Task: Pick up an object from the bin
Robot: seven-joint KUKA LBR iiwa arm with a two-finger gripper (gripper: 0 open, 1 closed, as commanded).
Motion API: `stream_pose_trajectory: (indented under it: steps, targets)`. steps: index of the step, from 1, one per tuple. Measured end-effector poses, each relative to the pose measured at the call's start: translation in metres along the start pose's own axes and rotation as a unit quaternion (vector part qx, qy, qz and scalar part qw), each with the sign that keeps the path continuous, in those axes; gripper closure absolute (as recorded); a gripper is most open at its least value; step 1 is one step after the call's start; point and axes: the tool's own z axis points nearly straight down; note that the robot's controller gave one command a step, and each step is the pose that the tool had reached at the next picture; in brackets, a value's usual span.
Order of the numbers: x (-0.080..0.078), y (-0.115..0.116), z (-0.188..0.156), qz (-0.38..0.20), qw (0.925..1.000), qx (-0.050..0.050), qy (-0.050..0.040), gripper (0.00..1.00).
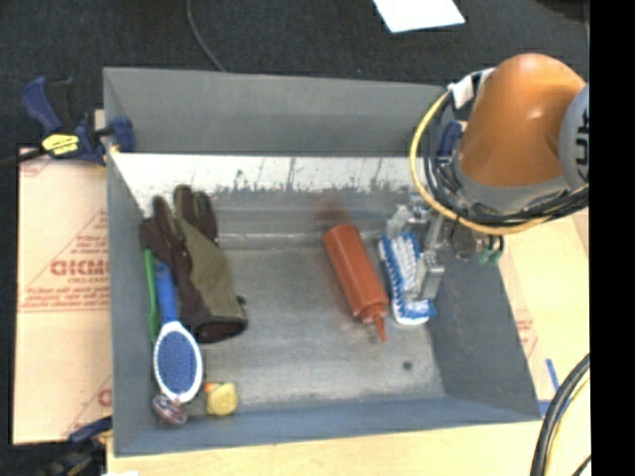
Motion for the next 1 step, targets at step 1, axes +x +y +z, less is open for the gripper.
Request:
stream_pose_trajectory:
  steps: [1]
  targets:
    - [-0.0014,0.0002,-0.0035,-0.001,1.0000,0.001,-0.0034,0.00]
